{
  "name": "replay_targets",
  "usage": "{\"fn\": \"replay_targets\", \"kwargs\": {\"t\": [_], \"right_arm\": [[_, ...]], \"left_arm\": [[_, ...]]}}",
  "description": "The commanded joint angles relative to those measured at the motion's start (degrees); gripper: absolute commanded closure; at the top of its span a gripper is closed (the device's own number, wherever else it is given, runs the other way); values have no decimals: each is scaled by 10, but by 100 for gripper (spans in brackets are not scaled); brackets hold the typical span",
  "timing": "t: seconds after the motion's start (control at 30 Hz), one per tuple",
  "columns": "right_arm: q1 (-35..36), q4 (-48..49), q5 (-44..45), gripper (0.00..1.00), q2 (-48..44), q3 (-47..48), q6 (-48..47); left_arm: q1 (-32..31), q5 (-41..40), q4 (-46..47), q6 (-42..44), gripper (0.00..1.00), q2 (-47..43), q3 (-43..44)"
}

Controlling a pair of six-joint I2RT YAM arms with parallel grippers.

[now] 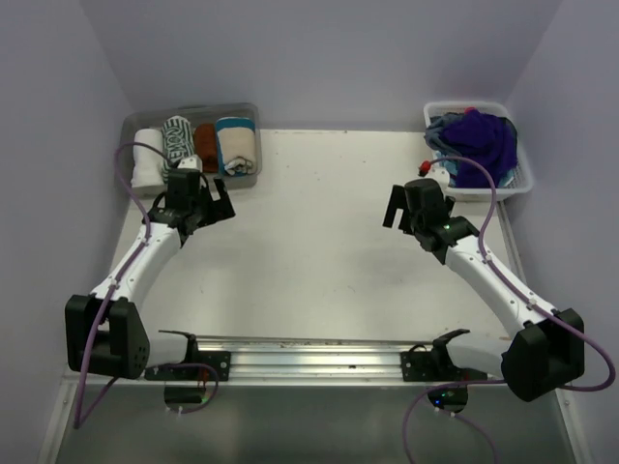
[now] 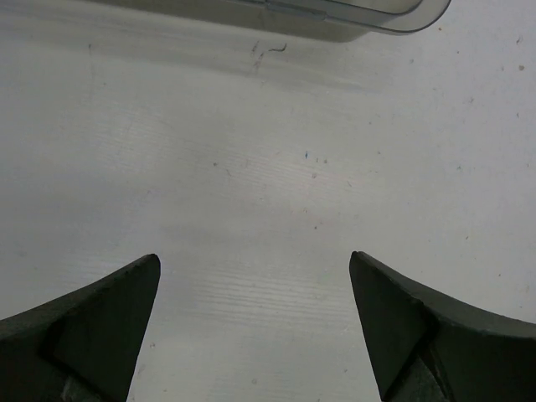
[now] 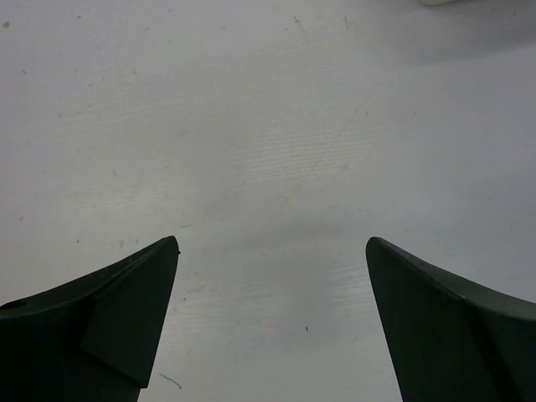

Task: Roll the towels
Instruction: Grab a towel with the right arm

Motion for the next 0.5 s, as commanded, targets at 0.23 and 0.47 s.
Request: {"fn": "replay_targets", "kwargs": {"t": [0.23,0.47], "right_arm": [[-5,-16,50,1,9,37,4],[-153,22,-84,1,75,117,10]], "left_arm": [[-2,3,6,6,0,11,28],[-2,2,-7,5,0,11,29]]}}
